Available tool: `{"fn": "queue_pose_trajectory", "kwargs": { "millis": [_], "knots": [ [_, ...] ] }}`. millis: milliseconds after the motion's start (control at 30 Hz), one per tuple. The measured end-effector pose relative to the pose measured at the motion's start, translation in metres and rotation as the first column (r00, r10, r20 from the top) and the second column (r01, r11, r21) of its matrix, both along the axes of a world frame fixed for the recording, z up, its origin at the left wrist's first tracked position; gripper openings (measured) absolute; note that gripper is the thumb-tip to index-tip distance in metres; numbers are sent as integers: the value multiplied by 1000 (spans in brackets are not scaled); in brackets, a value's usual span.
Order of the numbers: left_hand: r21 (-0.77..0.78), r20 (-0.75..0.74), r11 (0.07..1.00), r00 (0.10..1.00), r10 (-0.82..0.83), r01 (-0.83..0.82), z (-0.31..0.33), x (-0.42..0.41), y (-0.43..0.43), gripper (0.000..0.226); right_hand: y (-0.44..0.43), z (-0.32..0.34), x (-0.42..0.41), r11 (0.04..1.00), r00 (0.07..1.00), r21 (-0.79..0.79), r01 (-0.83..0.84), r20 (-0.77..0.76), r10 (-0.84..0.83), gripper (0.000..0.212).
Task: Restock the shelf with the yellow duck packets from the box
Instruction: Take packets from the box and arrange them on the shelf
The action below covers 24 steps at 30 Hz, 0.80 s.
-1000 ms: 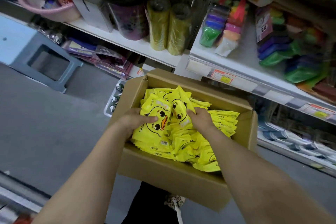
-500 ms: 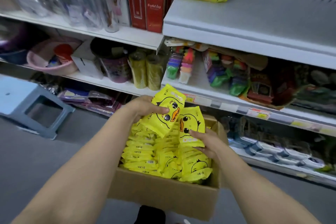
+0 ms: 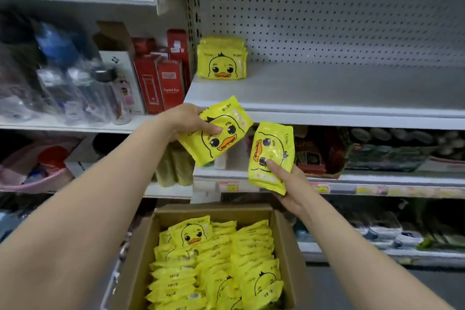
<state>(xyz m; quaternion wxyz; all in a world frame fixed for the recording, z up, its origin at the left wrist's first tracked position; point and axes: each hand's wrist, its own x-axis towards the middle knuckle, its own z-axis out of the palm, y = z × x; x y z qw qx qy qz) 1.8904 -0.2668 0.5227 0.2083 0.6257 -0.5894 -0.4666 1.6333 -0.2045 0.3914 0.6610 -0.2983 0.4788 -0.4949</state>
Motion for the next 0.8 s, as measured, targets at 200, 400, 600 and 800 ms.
{"fn": "queue_pose_trajectory", "kwargs": {
  "millis": [200, 400, 600, 800],
  "knots": [
    [-69, 27, 995, 998, -64, 66, 37, 1, -50, 35, -31, 43, -10, 989, 986, -129, 74, -139, -92, 41],
    [-180, 292, 974, 953, -79, 136, 47, 5, -112, 104, -68, 88, -19, 975, 956, -201, 96, -253, -146, 37],
    [-255, 533, 932, 841, -88, 259, 59, -2, -172, 98, -103, 115, -26, 953, 876, -292, 80, -436, -207, 35],
    [-323, 642, 857, 758, -113, 401, 56, -6, -217, 78, -131, 123, -30, 937, 812, -332, 111, -513, -278, 38]
  ]
}}
